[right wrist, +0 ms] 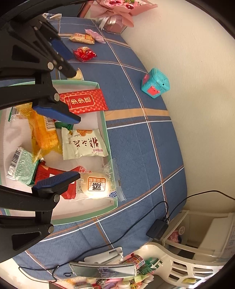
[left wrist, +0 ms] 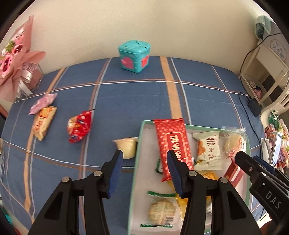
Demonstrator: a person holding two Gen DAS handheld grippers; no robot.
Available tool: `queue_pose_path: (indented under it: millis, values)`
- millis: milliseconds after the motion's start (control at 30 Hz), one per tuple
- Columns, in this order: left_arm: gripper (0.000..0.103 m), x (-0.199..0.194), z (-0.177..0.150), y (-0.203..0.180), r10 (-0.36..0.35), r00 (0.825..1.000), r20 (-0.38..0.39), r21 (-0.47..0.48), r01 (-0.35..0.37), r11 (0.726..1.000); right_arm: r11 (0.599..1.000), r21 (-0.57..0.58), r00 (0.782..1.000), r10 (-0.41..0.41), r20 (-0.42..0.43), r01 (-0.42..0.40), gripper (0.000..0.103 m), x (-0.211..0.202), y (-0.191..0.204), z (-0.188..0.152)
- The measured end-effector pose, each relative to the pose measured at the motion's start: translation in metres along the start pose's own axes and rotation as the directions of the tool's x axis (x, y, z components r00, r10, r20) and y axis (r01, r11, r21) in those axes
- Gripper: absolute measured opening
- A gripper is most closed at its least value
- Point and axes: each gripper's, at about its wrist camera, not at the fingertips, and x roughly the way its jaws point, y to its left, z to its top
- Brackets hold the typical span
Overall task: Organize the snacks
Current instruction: 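Carry both packs over the tray and open both tools to release them, then withdraw both open tools from the tray toward the pudding cup and red chip bag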
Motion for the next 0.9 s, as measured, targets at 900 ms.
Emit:
queue_pose_path:
  millis: [900]
  values:
    - [0.052,-0.002,-0.021,0.075,0.099,0.994,-0.051,-0.073,-0.102,0.992,0.992,-0.129,0.995,-0.012,-0.095,-0.001,0.058,0.017,0.04,-0.03]
